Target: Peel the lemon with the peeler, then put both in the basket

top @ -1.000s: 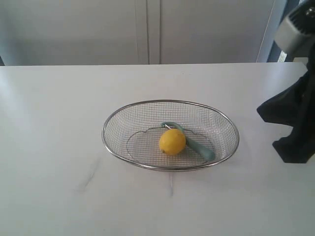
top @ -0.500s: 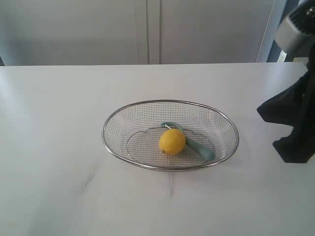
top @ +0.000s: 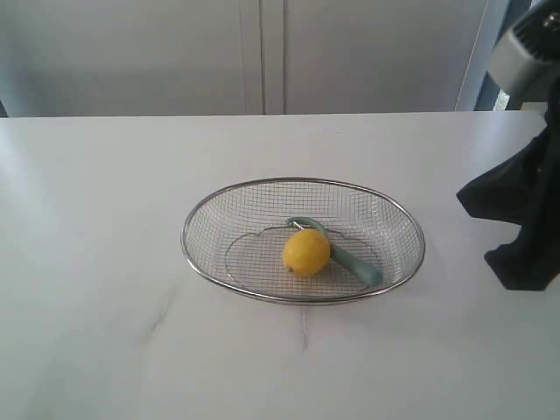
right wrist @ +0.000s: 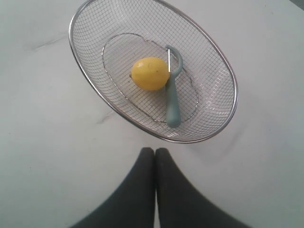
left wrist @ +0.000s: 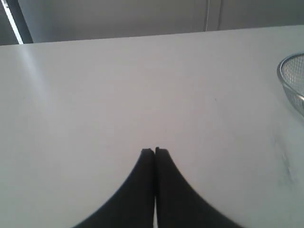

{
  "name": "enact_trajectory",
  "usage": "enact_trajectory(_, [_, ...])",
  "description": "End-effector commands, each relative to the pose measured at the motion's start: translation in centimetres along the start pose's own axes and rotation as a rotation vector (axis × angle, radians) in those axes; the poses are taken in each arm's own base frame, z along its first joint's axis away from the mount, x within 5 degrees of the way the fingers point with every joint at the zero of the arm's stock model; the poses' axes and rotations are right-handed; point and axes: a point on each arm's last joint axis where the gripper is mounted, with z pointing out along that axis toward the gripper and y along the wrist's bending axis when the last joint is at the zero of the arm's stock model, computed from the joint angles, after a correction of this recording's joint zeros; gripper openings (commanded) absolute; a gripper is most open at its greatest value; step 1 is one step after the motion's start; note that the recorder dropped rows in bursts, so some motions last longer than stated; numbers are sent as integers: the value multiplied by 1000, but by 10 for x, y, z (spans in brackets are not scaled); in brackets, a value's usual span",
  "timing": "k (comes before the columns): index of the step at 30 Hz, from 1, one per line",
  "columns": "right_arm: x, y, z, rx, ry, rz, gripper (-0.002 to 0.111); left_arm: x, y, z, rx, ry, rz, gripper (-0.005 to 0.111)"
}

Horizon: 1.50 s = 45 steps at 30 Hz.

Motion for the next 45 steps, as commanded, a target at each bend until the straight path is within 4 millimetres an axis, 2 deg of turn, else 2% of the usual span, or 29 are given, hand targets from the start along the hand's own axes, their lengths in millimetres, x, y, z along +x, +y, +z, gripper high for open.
enact_trajectory(1, [2, 0, 0, 5, -6, 6, 0, 12, -1, -1, 14, 113, 30, 0])
enact_trajectory(45, [1, 0, 0, 4, -7, 7, 0, 9, 3, -1, -34, 85, 44, 0])
